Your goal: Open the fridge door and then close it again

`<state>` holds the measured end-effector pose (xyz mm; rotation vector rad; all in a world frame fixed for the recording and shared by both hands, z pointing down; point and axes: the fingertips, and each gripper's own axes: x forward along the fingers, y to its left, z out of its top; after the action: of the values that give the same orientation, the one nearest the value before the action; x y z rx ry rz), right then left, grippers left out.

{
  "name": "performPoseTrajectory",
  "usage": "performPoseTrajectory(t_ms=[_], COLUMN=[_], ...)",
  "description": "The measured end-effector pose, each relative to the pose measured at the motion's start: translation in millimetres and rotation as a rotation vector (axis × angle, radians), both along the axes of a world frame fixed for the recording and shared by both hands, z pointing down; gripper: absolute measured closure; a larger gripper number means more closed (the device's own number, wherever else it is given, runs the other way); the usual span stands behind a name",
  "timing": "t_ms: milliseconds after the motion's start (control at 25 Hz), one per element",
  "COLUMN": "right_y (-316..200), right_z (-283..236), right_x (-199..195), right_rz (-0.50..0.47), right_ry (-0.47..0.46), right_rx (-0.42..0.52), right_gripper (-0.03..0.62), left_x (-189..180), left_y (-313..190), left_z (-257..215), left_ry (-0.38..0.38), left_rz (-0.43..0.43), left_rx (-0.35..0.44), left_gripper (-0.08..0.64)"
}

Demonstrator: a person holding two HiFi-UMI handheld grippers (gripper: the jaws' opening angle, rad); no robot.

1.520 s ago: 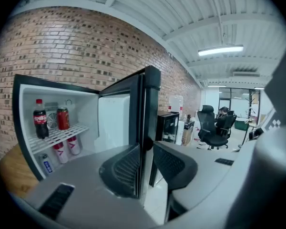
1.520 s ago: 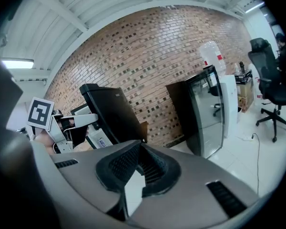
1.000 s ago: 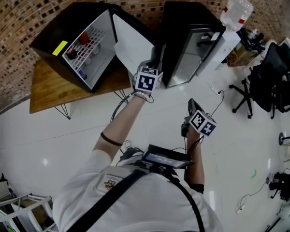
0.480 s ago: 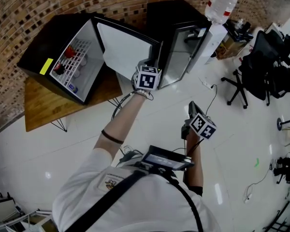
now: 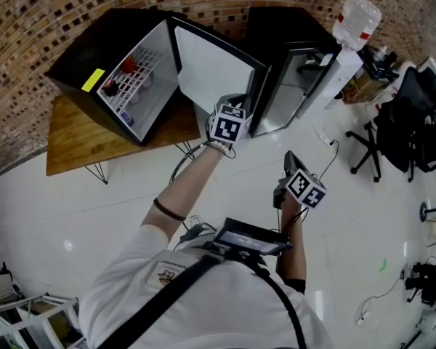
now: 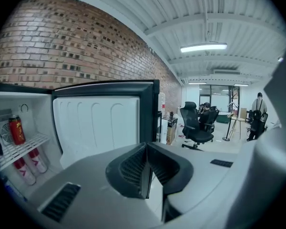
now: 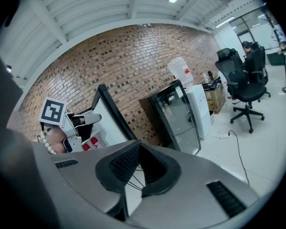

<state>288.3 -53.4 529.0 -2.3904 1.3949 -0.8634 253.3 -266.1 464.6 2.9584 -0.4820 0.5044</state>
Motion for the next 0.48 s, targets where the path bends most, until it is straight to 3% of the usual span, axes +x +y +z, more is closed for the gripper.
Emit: performPoseTrajectory(t_ms=[200, 480], right_y=[-34.0, -76.7], right_z=[-2.5, -8.7], right_x=[-29.5, -79.0], right_rz=[-0.127, -0.340], right_ry=[0.011, 0.050], right_rx=[0.001, 0.001], right_gripper=[0.588, 0.588], left_x=[-64.2, -182.4], left_y=[-0.7, -12.1], left_z=[2.7, 21.3], left_ry=[0.029, 0.046], left_rz=[-0.078, -0.323], left_rx=[-0.016, -0.066], left_gripper=[0.558, 0.559])
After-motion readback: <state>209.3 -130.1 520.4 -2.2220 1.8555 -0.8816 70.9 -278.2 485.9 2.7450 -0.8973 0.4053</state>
